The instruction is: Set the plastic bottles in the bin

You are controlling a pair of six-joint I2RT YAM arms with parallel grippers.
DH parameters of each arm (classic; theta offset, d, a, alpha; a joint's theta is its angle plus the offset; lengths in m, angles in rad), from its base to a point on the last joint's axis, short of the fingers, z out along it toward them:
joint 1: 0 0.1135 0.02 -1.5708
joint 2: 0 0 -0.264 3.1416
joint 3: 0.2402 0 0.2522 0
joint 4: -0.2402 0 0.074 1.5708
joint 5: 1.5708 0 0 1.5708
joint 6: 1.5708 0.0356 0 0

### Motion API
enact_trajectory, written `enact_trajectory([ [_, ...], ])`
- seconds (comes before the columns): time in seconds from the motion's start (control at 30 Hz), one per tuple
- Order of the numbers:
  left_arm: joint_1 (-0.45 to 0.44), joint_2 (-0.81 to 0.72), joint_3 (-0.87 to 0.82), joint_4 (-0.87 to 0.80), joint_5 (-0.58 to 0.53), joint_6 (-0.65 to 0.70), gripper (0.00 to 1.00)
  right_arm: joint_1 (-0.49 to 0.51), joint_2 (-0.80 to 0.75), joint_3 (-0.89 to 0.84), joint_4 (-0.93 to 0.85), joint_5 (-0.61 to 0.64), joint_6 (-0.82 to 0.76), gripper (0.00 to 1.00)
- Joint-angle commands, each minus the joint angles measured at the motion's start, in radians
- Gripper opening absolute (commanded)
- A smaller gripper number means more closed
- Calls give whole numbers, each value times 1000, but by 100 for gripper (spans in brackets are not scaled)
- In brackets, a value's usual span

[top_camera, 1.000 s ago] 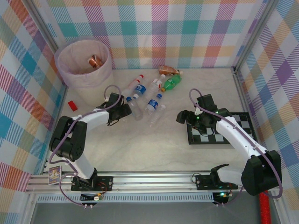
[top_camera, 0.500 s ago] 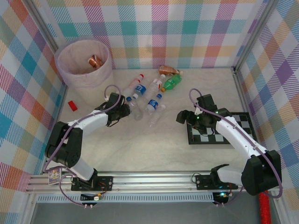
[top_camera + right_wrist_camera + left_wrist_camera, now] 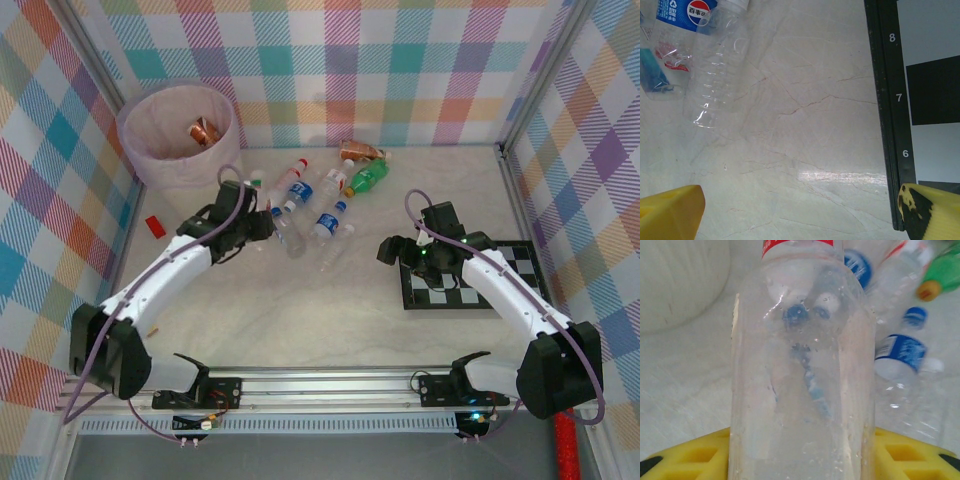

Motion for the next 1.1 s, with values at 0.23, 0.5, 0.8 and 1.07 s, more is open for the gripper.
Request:
enact_trajectory([
  [0.23, -7, -67, 326, -331, 6, 241, 12, -6, -60, 19, -41, 36, -3, 99],
  [0.5, 104, 29, 600, -360, 62, 315, 0, -6, -85, 9, -54, 30, -5, 99],
  [0.8, 416, 187, 785, -288, 215, 258, 0, -6, -93, 35, -80, 44, -27, 99],
  [1.07, 569, 342, 943, -229, 227, 214, 0, -6, -88, 42, -89, 53, -34, 99],
])
